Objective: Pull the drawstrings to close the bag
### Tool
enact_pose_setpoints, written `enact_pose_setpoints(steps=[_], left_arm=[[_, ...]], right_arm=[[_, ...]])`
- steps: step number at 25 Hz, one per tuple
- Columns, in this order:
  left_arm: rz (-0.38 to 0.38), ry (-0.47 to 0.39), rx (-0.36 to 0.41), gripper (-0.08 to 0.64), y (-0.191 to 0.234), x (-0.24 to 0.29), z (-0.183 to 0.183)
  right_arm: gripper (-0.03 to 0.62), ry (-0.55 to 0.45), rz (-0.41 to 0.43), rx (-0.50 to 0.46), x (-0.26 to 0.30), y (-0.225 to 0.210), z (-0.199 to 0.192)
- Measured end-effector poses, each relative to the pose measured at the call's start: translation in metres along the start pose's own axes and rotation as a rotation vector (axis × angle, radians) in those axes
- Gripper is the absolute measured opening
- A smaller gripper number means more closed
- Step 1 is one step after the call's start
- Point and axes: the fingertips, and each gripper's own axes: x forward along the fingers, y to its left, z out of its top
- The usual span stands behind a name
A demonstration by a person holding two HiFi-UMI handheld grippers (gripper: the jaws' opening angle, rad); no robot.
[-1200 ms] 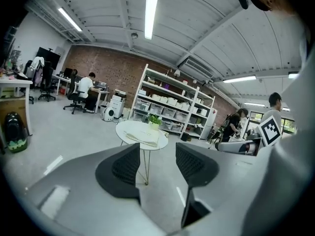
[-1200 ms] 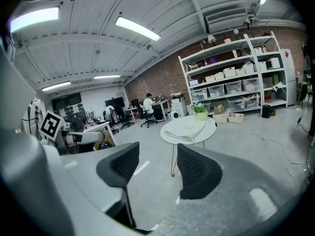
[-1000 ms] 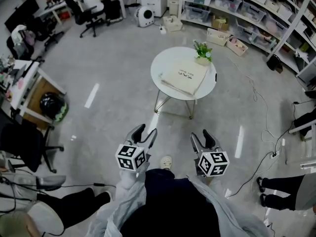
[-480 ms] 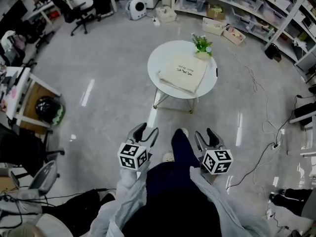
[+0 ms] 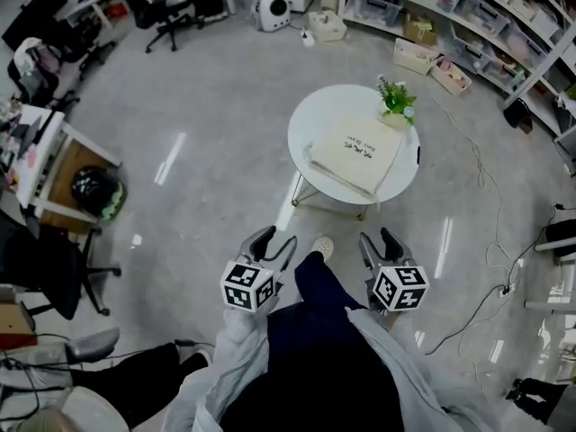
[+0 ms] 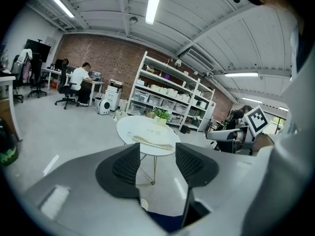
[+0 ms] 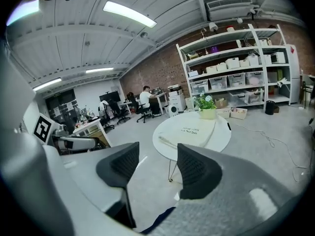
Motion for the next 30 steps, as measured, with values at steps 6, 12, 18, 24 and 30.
enact_pose_setpoints(steps=[6, 12, 18, 24, 30], left_arm=[[-0.022, 0.023, 0.04, 0.222, 0.034, 0.059, 0.045], [-0.094, 0.135, 0.212, 0.219, 0.071, 0.125, 0.078], [-0.181, 0.29, 0.442, 0.219, 0.098, 0.175, 0.074], [-0.319, 0.508, 0.819, 0.251, 0.114, 0.215, 0.051], [-0.493, 0.704, 1.183, 0.285, 0.128, 0.245, 0.019]], right_arm=[[0.238, -0.014, -0.025, 0.025, 0.052, -0.034, 0.039], [0.238, -0.013, -0.086, -0.016, 0.098, -0.074, 0.069], [0.238, 0.185, 0.007, -0.133, 0.121, -0.099, 0.032], [0.236, 0.385, 0.005, -0.272, 0.129, -0.116, -0.016], [0.236, 0.524, 0.03, -0.357, 0.127, -0.119, -0.044]])
